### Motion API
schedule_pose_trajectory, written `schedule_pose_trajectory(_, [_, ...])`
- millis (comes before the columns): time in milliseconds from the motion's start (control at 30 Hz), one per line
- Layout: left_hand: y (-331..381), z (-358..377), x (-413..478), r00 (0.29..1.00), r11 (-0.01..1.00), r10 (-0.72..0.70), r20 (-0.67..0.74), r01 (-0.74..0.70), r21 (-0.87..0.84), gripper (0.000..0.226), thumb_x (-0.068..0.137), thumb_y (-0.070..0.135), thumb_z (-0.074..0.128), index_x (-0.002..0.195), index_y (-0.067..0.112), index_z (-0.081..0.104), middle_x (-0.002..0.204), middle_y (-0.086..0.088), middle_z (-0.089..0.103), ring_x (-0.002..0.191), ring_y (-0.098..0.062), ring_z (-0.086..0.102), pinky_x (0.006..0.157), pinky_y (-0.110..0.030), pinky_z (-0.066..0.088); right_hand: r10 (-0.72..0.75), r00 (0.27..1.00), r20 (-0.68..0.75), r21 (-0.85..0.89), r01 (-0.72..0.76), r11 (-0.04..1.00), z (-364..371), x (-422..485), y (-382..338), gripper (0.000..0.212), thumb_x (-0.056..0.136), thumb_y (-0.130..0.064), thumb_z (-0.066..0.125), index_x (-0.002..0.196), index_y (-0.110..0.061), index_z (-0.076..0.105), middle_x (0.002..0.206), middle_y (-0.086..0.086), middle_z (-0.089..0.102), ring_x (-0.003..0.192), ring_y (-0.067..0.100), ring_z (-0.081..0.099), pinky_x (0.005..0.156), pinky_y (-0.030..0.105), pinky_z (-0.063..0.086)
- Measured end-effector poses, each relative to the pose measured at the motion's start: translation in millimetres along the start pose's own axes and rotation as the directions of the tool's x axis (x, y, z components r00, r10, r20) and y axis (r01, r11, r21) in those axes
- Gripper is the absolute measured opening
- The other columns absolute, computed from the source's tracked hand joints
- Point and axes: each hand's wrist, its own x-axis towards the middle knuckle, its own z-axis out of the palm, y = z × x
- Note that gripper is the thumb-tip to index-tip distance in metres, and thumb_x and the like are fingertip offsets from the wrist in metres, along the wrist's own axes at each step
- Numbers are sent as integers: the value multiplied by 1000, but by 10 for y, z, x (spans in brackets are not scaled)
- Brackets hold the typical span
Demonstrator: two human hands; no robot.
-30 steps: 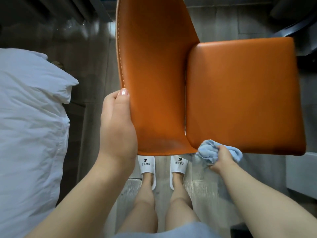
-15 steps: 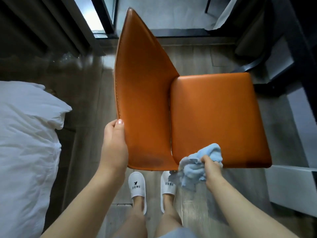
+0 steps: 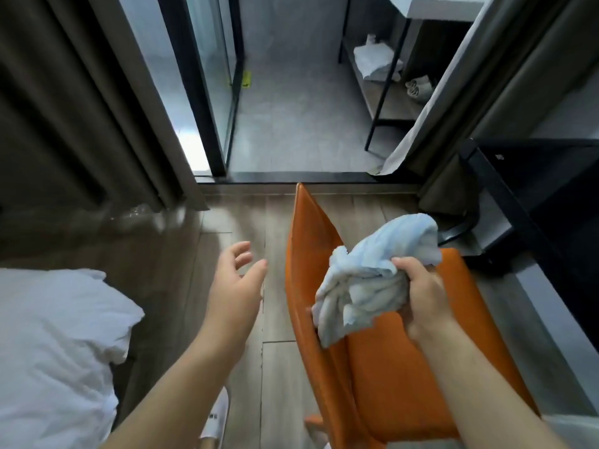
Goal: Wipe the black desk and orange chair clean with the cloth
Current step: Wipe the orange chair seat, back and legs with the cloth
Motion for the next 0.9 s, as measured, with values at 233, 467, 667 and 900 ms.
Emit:
schedule_pose_trajectory(233, [733,-196,957,852,976,-99,514,183,-115,82,66,66,65,137,37,35,144,7,38,129,-17,41,106,-49,36,-42,990,135,285,2,958,1224,39,-368,18,90,-20,44,92,-6,54,82,16,53,69,22,54,63,31,44])
schedule_pose_trajectory(467, [909,-12,1559,688,985,-130,714,174,11,39,80,49,68,112,31,57,102,5,71,88,-15,70,64,-29,54,-29,971,236,326,-51,944,1591,193,-532,49,91,-29,40,124,4,57,123,26,59,119,34,55,104,44,41])
schedule_pose_trajectory(667, [1103,545,2125,760,995,-71,646,95,-2,29,75,27,77,100,24,60,93,1,72,83,-16,70,71,-31,57,-42,998,-38,383,53,922,1348,734,-683,21,83,-30,52,76,-20,69,76,7,63,68,14,62,53,20,49])
schedule_pose_trajectory(900, [1050,1269,2877,764,984,-108,637,-9,177,26,76,23,75,93,21,56,91,-6,68,81,-21,67,69,-35,55,92,941,-325,260,-5,966,1069,1549,-347,26,93,-20,48,80,-23,70,78,-7,70,73,11,63,64,29,45])
